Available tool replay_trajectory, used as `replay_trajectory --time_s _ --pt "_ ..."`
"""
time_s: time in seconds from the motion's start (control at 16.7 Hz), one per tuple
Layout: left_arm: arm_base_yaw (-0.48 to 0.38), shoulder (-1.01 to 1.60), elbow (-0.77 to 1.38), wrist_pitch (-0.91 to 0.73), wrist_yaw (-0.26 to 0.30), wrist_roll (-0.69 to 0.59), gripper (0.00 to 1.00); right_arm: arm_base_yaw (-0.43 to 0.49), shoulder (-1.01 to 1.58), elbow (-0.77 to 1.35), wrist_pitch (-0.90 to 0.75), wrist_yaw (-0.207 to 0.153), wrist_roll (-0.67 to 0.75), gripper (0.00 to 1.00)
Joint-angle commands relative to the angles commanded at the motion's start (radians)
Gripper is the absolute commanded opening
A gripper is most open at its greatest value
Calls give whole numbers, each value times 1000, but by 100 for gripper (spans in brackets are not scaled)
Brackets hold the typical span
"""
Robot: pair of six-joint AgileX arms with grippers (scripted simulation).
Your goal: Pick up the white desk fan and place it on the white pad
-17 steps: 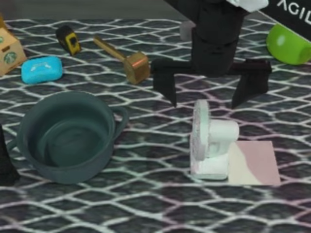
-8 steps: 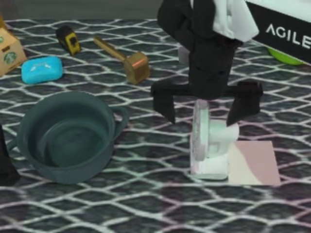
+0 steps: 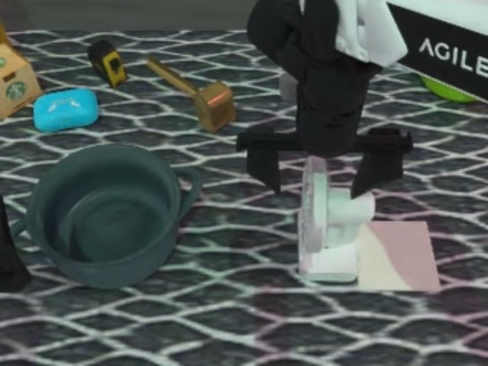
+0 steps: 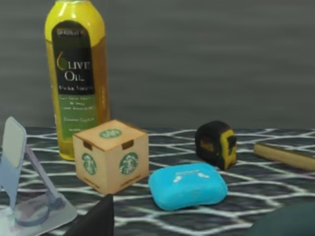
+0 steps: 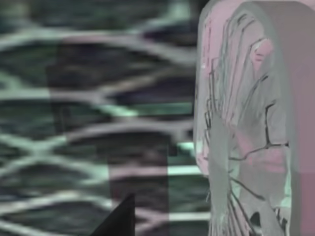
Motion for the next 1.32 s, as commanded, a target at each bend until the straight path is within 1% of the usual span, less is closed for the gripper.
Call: replay_trajectory --time_s 0.54,0.6,1.14,1.32 --pt "0 0 0 0 0 0 100 0 0 0 0 0 0 2" --pt "0 0 0 0 0 0 100 0 0 0 0 0 0 0" --pt "0 0 0 0 0 0 100 -3 -8 1 -3 1 -1 0" --pt "0 0 0 0 0 0 100 0 3 73 -69 2 1 0"
